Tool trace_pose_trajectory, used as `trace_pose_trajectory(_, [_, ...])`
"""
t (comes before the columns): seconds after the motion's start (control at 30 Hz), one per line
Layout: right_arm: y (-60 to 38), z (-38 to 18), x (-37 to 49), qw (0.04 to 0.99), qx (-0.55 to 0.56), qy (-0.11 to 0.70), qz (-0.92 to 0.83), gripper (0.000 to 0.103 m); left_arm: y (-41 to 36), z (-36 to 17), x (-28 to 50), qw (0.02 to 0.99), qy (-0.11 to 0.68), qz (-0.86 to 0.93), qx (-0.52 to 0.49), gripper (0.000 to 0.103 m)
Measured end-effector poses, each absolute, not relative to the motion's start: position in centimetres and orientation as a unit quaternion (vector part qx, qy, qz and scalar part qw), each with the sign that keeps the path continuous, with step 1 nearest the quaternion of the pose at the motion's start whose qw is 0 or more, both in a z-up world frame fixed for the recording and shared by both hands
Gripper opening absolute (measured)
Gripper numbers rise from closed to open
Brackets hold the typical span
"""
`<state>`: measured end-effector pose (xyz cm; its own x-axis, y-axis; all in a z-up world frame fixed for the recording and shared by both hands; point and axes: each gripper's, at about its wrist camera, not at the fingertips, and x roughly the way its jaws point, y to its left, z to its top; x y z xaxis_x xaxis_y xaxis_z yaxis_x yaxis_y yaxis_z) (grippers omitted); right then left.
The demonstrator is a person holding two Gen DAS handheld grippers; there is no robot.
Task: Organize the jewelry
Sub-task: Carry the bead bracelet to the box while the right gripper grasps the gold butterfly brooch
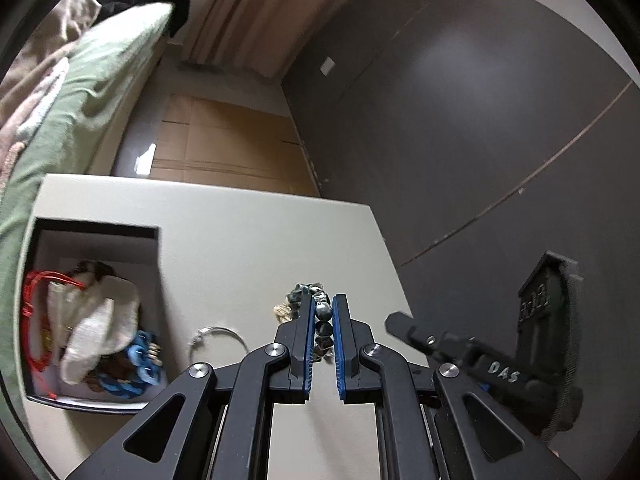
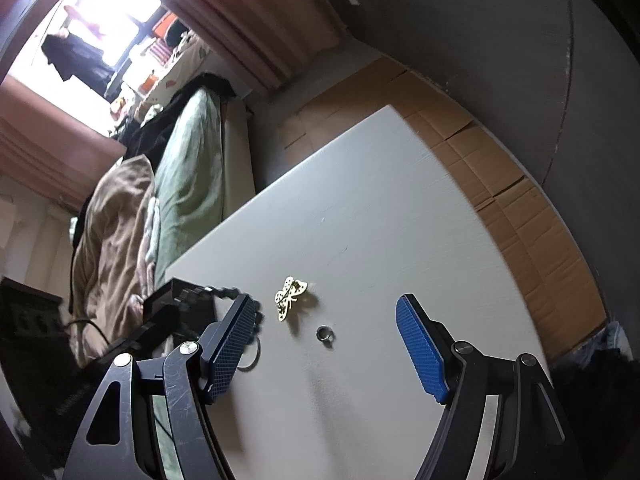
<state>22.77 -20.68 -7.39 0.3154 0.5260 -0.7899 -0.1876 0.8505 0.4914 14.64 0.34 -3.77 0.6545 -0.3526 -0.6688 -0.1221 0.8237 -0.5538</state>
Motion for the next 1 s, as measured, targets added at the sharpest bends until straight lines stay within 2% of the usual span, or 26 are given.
trace_pose_trajectory(0.33, [-17.1,-9.4,23.5,0.785,0.128,0.558,0.237,0.073,4.7,-2.8,13.5,0.868,0.391,-0.036,-0.305,0.008])
trace_pose_trajectory(0.4, [-16.3,-9.9,23.7,0.777,0.13,0.566,0.244,0.058,5.4,-2.4,13.1,0.869,0.386,-0.033,-0.307,0.008])
trace_pose_trajectory(0.6, [-15.1,-11.5,24.0,0.759,0.141,0.586,0.246,0.043,6.6,-1.9,12.4,0.87,0.378,-0.029,-0.314,0.008])
trace_pose_trajectory(0.83, [-13.3,-11.5,24.1,0.783,0.101,0.572,0.223,0.038,8.1,-1.6,11.4,0.87,0.373,-0.021,-0.322,0.008])
trace_pose_trajectory(1.0, [-11.4,-11.1,23.5,0.805,0.029,0.557,0.203,0.034,9.0,-1.5,10.5,0.868,0.372,-0.014,-0.329,0.008])
